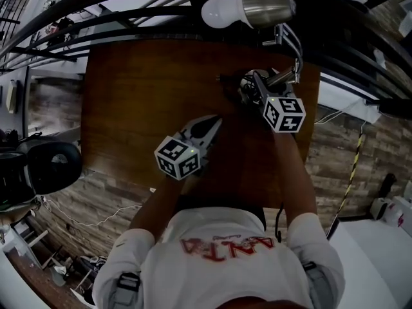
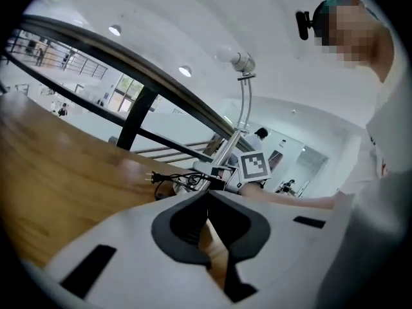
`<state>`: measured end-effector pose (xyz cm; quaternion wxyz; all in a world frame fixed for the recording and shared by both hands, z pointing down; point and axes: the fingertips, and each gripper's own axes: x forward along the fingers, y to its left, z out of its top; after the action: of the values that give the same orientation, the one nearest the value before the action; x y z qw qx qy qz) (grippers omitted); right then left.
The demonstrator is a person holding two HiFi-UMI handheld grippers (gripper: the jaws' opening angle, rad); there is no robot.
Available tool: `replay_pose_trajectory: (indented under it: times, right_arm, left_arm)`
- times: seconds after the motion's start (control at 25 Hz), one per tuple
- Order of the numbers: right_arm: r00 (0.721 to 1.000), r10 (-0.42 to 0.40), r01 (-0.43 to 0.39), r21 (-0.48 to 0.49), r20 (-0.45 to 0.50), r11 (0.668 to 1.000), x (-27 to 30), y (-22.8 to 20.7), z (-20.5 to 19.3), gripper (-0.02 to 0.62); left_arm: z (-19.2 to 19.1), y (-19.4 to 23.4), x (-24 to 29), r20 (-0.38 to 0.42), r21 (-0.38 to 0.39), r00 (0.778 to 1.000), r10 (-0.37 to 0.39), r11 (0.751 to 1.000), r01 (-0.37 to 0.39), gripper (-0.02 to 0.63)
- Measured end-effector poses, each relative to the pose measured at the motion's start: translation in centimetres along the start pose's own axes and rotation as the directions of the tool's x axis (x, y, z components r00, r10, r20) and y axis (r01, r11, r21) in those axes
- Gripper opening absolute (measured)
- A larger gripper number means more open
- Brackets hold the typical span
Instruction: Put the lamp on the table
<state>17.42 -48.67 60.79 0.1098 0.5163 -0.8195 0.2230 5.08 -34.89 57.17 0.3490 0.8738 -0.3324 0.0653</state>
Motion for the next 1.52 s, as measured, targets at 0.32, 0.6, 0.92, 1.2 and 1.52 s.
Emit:
replay_pose_trajectory:
  times: [0.32, 0.6, 0.92, 1.2, 1.52]
  right_arm:
    - [0.999, -0.034, 0.032, -0.075, -0.028, 0.997, 0.4, 0.7, -1.3, 0.189]
    - [0.998, -0.052, 0.048, -0.147, -0.021, 0.988, -0.2, 0.9, -2.0, 0.190]
    - [0.998, -0.056, 0.054, -0.167, -0.010, 0.985, 0.1, 1.1, -2.2, 0.192]
    - [0.993, -0.117, 0.109, -0.220, -0.028, 0.970, -0.9, 1.0, -2.9, 0.198]
    - [0.989, -0.148, 0.146, -0.136, -0.004, 0.980, -8.8, 2.7, -3.3, 0.215]
  left_arm:
    - [0.5, 0.7, -2.5, 0.071, -0.069, 0.997, -0.030, 0.997, 0.035, 0.011]
    - [0.2, 1.4, -4.8, 0.120, -0.122, 0.993, -0.016, 0.992, 0.031, 0.011]
    - [0.0, 2.2, -6.9, 0.140, -0.112, 0.990, -0.014, 0.993, 0.030, 0.011]
    - [1.7, 2.4, -8.5, 0.156, -0.071, 0.988, -0.014, 0.997, 0.026, 0.011]
    - [5.0, -0.4, -10.8, 0.183, 0.059, 0.983, -0.023, 0.998, 0.013, 0.011]
